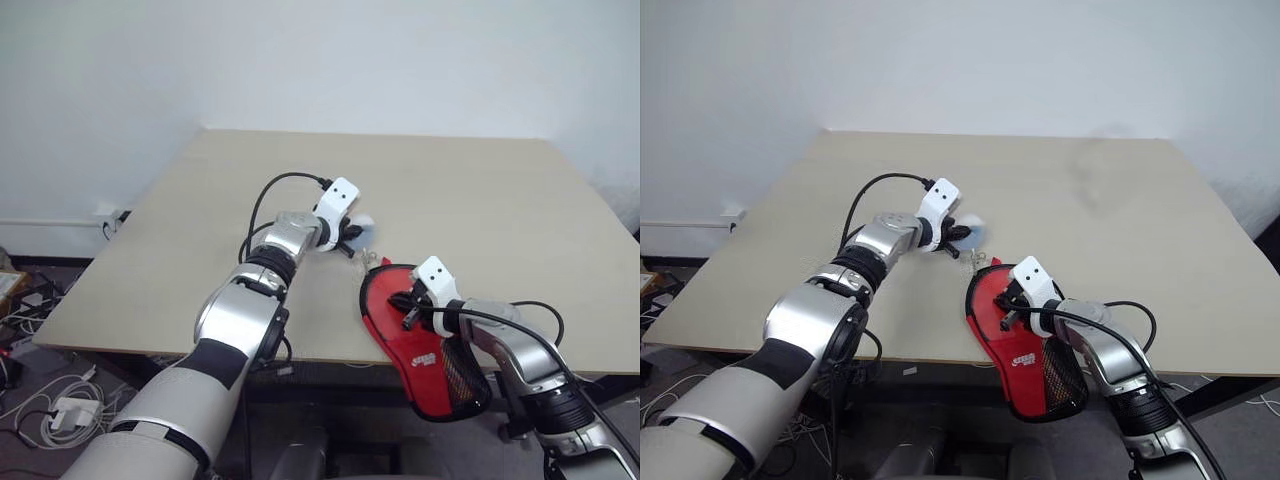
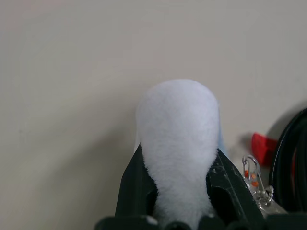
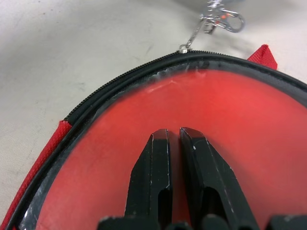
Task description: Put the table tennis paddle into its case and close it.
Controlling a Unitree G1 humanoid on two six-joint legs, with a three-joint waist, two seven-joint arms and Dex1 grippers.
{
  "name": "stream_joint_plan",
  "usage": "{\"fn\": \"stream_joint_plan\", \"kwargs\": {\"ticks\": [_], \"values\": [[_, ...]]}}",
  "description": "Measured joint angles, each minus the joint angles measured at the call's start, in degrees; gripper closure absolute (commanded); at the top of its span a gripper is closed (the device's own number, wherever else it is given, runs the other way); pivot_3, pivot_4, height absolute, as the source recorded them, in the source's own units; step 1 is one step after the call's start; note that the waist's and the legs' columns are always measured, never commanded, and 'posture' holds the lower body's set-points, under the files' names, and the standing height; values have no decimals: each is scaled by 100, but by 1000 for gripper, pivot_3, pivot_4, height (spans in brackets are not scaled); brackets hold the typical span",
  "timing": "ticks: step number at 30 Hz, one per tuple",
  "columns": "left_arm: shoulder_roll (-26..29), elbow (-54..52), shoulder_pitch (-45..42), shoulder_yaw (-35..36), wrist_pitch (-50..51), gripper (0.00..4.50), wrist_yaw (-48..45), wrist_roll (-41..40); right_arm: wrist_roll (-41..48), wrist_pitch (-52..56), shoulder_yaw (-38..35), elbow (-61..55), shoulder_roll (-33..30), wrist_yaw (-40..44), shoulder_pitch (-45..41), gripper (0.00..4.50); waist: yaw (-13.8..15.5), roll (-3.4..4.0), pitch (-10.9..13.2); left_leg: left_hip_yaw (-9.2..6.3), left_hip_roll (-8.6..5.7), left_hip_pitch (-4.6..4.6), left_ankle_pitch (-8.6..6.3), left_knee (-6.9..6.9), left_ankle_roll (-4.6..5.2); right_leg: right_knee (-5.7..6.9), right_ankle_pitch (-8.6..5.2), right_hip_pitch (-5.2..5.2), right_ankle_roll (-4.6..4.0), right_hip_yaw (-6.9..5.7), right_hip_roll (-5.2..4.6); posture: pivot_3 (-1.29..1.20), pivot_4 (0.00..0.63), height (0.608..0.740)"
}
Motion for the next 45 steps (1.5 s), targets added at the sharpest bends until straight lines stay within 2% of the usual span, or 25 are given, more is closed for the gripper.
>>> {"fn": "stream_joint_plan", "kwargs": {"ticks": [7, 16, 21, 28, 36, 45], "values": [[-466, 296, -275, 346, -154, 4143, 667, 116, -2, 39, -24, -168, -16, -86, 149, 4083, 2, -2, 1, 0, -1, -2, 0, 8, 0, -1, 1, 7, 3, -5, -1, 0, 0, 740], [-987, 370, -449, 709, -357, 4143, 1009, 206, -9, 100, -54, -337, -47, -151, 242, 4083, 4, -3, 2, -1, -4, -4, 0, 10, 0, -2, 1, 10, 4, -7, -1, 0, 0, 740], [-1318, 370, -456, 534, -569, 4143, 658, 493, -9, 103, -57, -390, -43, -184, 316, 4083, 3, -1, 0, -1, -10, -3, 0, 10, 0, -2, 0, 12, 6, -8, -2, 0, 0, 740], [-1432, 334, -221, 262, -1026, 4143, -26, 803, -10, 103, -63, -477, -42, -206, 393, 4083, 4, 1, -1, -3, -9, -3, 0, 10, 0, -3, -1, 15, 7, -9, -4, 0, 0, 740], [-1463, 174, -133, 290, -1115, 1358, -514, 778, -27, 99, -45, -450, -45, -175, 360, 4083, 0, 2, -1, -3, -8, -2, 0, 10, 1, -3, -1, 16, 7, -9, -4, 0, 0, 740], [-1258, -92, -120, 529, -1080, 1358, -1544, 422, -22, -91, -14, -282, -63, 19, 271, 4083, -8, 4, -3, 0, -3, 3, 0, 9, 0, -2, -1, 15, 7, -8, 0, 0, 0, 740]]}}
